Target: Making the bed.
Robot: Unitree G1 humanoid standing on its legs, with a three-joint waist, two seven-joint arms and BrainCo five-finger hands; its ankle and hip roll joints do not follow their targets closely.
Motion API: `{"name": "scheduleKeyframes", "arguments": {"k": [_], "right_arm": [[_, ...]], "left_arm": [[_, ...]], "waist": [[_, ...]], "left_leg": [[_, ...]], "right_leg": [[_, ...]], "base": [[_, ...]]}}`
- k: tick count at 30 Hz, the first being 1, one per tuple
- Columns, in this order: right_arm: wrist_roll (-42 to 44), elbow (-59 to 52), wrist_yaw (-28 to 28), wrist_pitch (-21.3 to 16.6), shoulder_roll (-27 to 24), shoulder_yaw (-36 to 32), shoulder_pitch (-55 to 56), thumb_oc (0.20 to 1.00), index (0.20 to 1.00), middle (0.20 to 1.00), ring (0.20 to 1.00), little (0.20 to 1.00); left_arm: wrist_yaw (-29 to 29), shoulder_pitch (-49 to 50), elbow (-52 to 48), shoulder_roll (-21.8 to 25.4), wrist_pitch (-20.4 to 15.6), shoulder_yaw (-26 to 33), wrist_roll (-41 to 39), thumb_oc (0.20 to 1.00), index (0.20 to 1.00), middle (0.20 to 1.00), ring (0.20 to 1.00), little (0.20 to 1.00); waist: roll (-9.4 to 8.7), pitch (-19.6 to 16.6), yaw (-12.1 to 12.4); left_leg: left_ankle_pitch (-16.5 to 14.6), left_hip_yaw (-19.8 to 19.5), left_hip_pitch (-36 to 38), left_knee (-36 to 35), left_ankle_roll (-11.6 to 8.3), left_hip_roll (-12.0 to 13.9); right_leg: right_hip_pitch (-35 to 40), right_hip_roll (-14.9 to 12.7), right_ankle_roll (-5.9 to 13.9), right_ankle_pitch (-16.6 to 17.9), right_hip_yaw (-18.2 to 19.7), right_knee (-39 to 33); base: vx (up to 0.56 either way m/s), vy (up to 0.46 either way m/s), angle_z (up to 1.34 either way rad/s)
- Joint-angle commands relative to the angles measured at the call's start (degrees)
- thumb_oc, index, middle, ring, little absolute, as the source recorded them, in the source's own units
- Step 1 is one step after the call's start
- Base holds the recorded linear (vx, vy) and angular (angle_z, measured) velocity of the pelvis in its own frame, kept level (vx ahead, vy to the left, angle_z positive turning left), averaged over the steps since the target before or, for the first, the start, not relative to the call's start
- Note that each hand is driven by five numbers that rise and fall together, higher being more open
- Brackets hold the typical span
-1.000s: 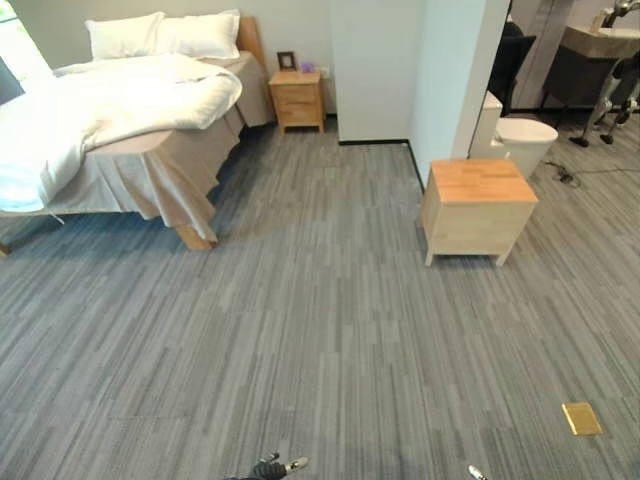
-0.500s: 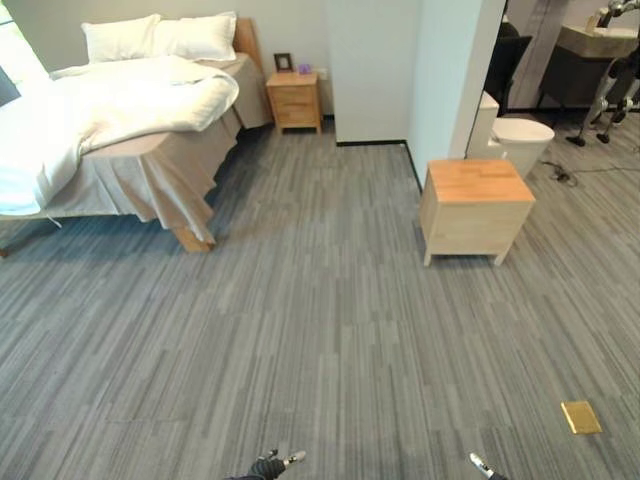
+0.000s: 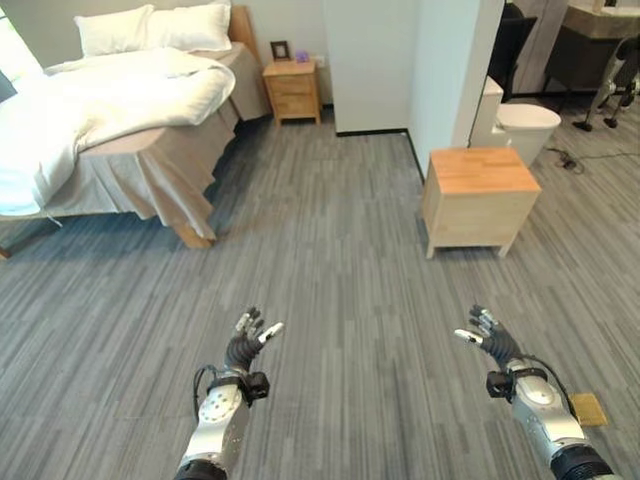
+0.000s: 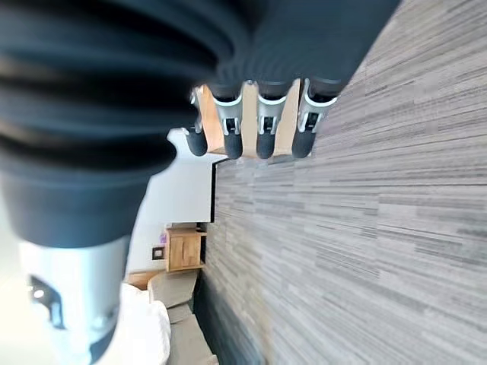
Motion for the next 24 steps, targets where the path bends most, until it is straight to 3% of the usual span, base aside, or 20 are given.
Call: {"name": "scheduleKeyframes", "arguments": {"k": [1, 2, 3, 4, 6, 7, 8, 9, 11, 13, 16, 17, 18, 19, 20, 21, 22, 23, 24], "right_arm": [[-0.98, -1.69, 0.50, -1.82, 2.63, 0.23, -1.92, 1.000, 1.000, 1.000, 1.000, 1.000], [-1.22, -4.75, 1.08, -2.38, 3.71, -0.05, -0.84, 1.000, 1.000, 1.000, 1.000, 1.000], [-1.66, -6.71, 1.11, -2.68, 4.20, -0.11, 0.00, 1.000, 1.000, 1.000, 1.000, 1.000], [-2.57, -8.51, 1.11, -3.18, 4.38, -0.39, 0.64, 1.000, 1.000, 1.000, 1.000, 1.000], [-2.94, -8.96, 1.34, -3.48, 3.62, -0.73, 1.20, 1.000, 1.000, 1.000, 1.000, 1.000], [-3.38, -9.50, 1.23, -3.57, 2.79, -0.78, 1.43, 1.000, 1.000, 1.000, 1.000, 1.000], [-3.38, -9.51, 1.23, -3.57, 2.77, -0.79, 1.41, 1.000, 1.000, 1.000, 1.000, 1.000], [-5.12, -10.93, 0.16, -3.86, 0.41, -1.99, 2.77, 1.000, 1.000, 1.000, 1.000, 1.000], [-5.92, -12.12, -0.12, -3.69, 0.52, -2.77, 4.77, 1.000, 1.000, 1.000, 1.000, 1.000], [-6.15, -13.83, 1.33, -3.17, -0.20, -5.06, 6.48, 1.000, 1.000, 1.000, 1.000, 1.000], [-2.17, -17.41, 1.88, -3.87, 0.27, -8.97, 10.15, 1.000, 1.000, 1.000, 1.000, 1.000], [-2.10, -18.67, 1.69, -4.11, -0.24, -10.53, 11.13, 1.000, 1.000, 1.000, 1.000, 1.000], [-2.98, -21.09, 0.94, -4.38, -0.92, -12.98, 12.69, 1.000, 1.000, 1.000, 1.000, 1.000], [-2.99, -21.10, 0.94, -4.38, -0.91, -12.98, 12.70, 1.000, 1.000, 1.000, 1.000, 1.000], [-3.41, -23.01, -0.53, -4.75, -0.67, -15.01, 13.29, 1.000, 1.000, 1.000, 1.000, 1.000], [-3.42, -23.01, -0.53, -4.74, -0.67, -14.98, 13.33, 1.000, 1.000, 1.000, 1.000, 1.000], [-3.32, -23.58, -2.23, -5.18, 0.80, -16.42, 13.65, 1.000, 1.000, 1.000, 1.000, 1.000], [-3.11, -23.24, -2.89, -5.36, 1.54, -16.91, 13.81, 1.000, 1.000, 1.000, 1.000, 1.000], [-2.95, -23.32, -3.03, -5.30, 2.13, -16.83, 13.92, 1.000, 1.000, 1.000, 1.000, 1.000]], "left_arm": [[0.40, -0.61, -3.50, 2.41, -2.43, 2.81, 0.31, 1.000, 1.000, 1.000, 1.000, 1.000], [0.82, 2.43, -6.95, 2.34, -2.65, 5.13, 1.26, 1.000, 1.000, 1.000, 1.000, 1.000], [0.93, 3.47, -7.93, 2.31, -2.66, 5.82, 0.98, 1.000, 1.000, 1.000, 1.000, 1.000], [1.12, 4.58, -8.64, 2.00, -2.71, 6.17, 1.49, 1.000, 1.000, 1.000, 1.000, 1.000], [1.25, 4.46, -9.52, 1.97, -2.63, 6.09, 1.88, 1.000, 1.000, 1.000, 1.000, 1.000], [1.58, 4.09, -9.66, 1.66, -2.71, 5.76, 1.26, 1.000, 1.000, 1.000, 1.000, 1.000], [1.59, 4.07, -9.66, 1.64, -2.70, 5.76, 1.26, 1.000, 1.000, 1.000, 1.000, 1.000], [2.36, 3.97, -10.23, 0.62, -3.41, 5.05, -1.94, 1.000, 1.000, 1.000, 1.000, 1.000], [-0.23, 5.17, -12.12, -0.08, -2.15, 4.13, -2.79, 1.000, 1.000, 1.000, 1.000, 1.000], [-1.71, 8.84, -13.67, -1.79, -1.35, 5.46, -2.54, 1.000, 1.000, 1.000, 1.000, 1.000], [-2.42, 11.83, -16.27, -3.13, -0.82, 6.04, -3.21, 1.000, 1.000, 1.000, 1.000, 1.000], [-2.44, 11.10, -16.32, -2.46, -0.46, 5.49, -2.56, 1.000, 1.000, 1.000, 1.000, 1.000], [-2.54, 10.60, -17.24, -2.27, -0.13, 5.38, -1.80, 1.000, 1.000, 1.000, 1.000, 1.000], [-2.54, 10.60, -17.24, -2.27, -0.12, 5.38, -1.80, 1.000, 1.000, 1.000, 1.000, 1.000], [-2.14, 9.42, -18.02, -1.90, -0.26, 5.70, -1.62, 1.000, 1.000, 1.000, 1.000, 1.000], [-2.14, 9.47, -18.00, -1.90, -0.26, 5.70, -1.62, 1.000, 1.000, 1.000, 1.000, 1.000], [-1.64, 8.33, -18.32, -1.44, -0.48, 5.81, -0.98, 1.000, 1.000, 1.000, 1.000, 1.000], [-1.15, 7.37, -18.07, -0.96, -0.73, 5.75, -0.41, 1.000, 1.000, 1.000, 1.000, 1.000], [-0.78, 7.24, -18.20, -0.82, -0.99, 6.07, -0.17, 1.000, 1.000, 1.000, 1.000, 1.000]], "waist": [[-3.78, 0.95, 2.43], [-2.91, 2.43, 2.78], [-2.28, 3.28, 2.30], [-1.53, 3.65, 1.24], [-1.13, 3.50, 1.22], [-1.05, 3.59, 0.86], [-1.02, 3.52, 0.80], [-2.40, 3.97, 0.14], [-2.55, 3.67, 0.49], [-3.26, 2.06, 0.85], [-4.24, 1.85, 1.54], [-4.59, 2.39, 1.35], [-5.32, 3.09, 0.45], [-5.33, 3.08, 0.44], [-5.69, 3.72, -1.19], [-5.70, 3.59, -1.17], [-5.51, 3.40, -2.62], [-5.25, 3.10, -3.28], [-5.01, 2.83, -3.38]], "left_leg": [[5.04, -2.92, 0.59, -5.65, -0.76, -2.80], [5.12, -4.89, 1.80, -5.65, 0.60, -3.67], [5.53, -7.34, 2.44, -5.65, 1.04, -3.61], [5.68, -10.90, 3.32, -5.65, 0.50, -3.14], [5.87, -14.72, 3.52, -5.65, -0.80, -2.69], [5.82, -17.04, 3.58, -5.65, -1.35, -2.57], [5.93, -17.10, 3.43, -5.65, -1.36, -2.56], [6.26, -20.96, 2.59, -4.99, -1.92, -3.06], [6.40, -22.51, 1.70, -4.48, -2.71, -2.94], [6.19, -24.65, 1.42, -4.55, -3.38, -2.40], [6.75, -27.97, -0.71, -1.95, -5.04, -1.78], [7.48, -27.55, -1.97, -0.77, -5.42, -1.68], [7.28, -22.46, -4.22, 0.74, -5.48, -1.17], [7.26, -22.47, -4.25, 0.77, -5.47, -1.18], [6.85, -11.36, -5.22, 1.06, -4.82, 0.78], [6.48, -11.32, -4.97, 0.92, -4.82, 0.86], [6.54, -2.31, -4.37, -0.29, -4.13, 2.67], [6.99, 1.00, -4.28, -0.79, -4.09, 3.06], [7.22, 0.87, -3.79, -1.70, -4.25, 2.76]], "right_leg": [[4.00, -9.07, 10.67, 7.20, 0.14, 0.28], [-0.08, -10.97, 11.77, 10.70, 0.86, 11.71], [-3.03, -10.44, 11.41, 11.86, 3.43, 18.00], [-5.38, -7.40, 10.00, 8.94, 9.11, 17.41], [-4.53, -6.53, 9.46, 5.94, 12.49, 10.51], [-4.33, -5.93, 9.57, 5.57, 15.56, 5.43], [-4.29, -5.94, 9.58, 5.85, 15.49, 5.10], [-2.15, -4.86, 9.40, 6.42, 20.61, -2.01], [-0.54, -5.01, 9.29, 5.45, 19.89, -3.47], [2.80, -5.62, 9.13, 6.58, 17.53, -7.78], [5.20, -4.51, 7.56, 6.30, 15.75, -9.76], [6.01, -4.61, 7.19, 6.44, 14.18, -9.99], [6.79, -5.15, 7.09, 6.37, 11.31, -10.21], [6.78, -5.16, 7.09, 6.37, 11.30, -10.22], [7.71, -5.63, 7.06, 6.74, 8.40, -10.62], [7.91, -5.58, 7.03, 6.43, 8.41, -10.71], [8.50, -5.71, 7.26, 6.17, 6.18, -11.00], [8.57, -5.76, 7.26, 5.99, 5.25, -11.00], [8.45, -5.60, 7.16, 5.79, 5.04, -11.00]], "base": [[0.00, 0.167, 0.40], [0.03, 0.111, 0.50], [0.10, 0.064, 0.53], [0.15, -0.067, 1.15], [0.17, -0.154, 1.50], [0.09, -0.128, 1.23], [0.09, -0.198, 1.52], [0.05, -0.212, 1.47], [0.08, -0.242, 1.84], [0.13, -0.239, 1.53], [0.08, -0.236, 0.67], [-0.01, -0.134, 0.88], [-0.01, -0.134, 1.17], [-0.10, -0.107, 1.09], [-0.05, -0.043, 1.05], [-0.10, -0.029, 0.87], [-0.04, 0.023, 0.79], [-0.07, 0.045, 0.61], [0.00, 0.041, 0.75]]}}
